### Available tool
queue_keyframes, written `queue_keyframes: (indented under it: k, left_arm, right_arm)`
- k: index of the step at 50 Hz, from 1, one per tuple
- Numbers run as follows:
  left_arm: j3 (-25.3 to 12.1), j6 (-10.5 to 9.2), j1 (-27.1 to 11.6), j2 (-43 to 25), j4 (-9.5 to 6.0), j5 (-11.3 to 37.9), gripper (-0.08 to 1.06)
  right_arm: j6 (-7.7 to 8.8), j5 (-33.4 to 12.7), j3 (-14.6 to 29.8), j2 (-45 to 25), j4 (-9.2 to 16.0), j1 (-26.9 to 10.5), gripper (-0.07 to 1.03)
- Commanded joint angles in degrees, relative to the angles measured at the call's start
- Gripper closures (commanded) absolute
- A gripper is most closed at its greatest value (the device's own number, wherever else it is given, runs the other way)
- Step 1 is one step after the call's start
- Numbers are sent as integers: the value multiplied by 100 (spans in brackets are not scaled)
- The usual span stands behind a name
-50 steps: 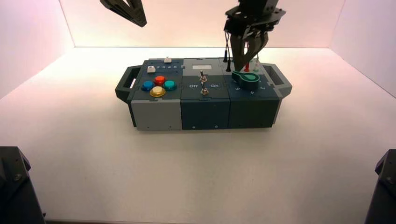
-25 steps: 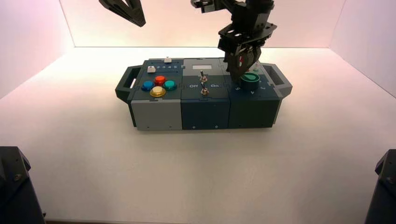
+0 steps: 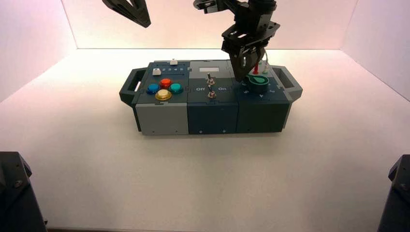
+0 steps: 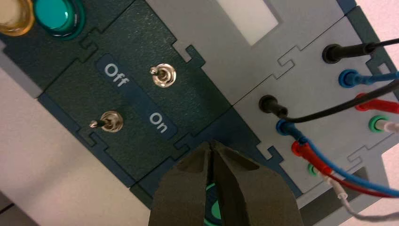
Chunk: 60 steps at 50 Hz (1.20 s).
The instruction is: Turn the knob to position 2.
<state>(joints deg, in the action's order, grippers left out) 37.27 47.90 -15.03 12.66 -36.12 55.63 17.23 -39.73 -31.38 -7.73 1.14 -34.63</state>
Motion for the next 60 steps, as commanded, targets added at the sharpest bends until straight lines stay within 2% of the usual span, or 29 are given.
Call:
queue_keyframes:
  k: [1,20,39,47,53,60]
  left_arm:
    - [-149,44,26,132,-44,-18,100]
    - [-158,44,18,132,-44,0,101]
    - [-158,62,18,132,-44,9,101]
    - [-158,62,18,132,-44,9,100]
    - [-158,79,18,132,-44,18,101]
    - [-158,79,18,132,-44,26,100]
  right_arm:
    - [-26,9,167,26,-105,-9,98]
    - [-62,0,193,-35,-334,26,98]
    - [-105,-53,211,-114,-686,26,98]
    - [-246,-185,255,-123,-940,26,98]
    - [-413,-334,290,-132,-1195,35,98]
    - [-466,-422,316,-132,-1266,35,98]
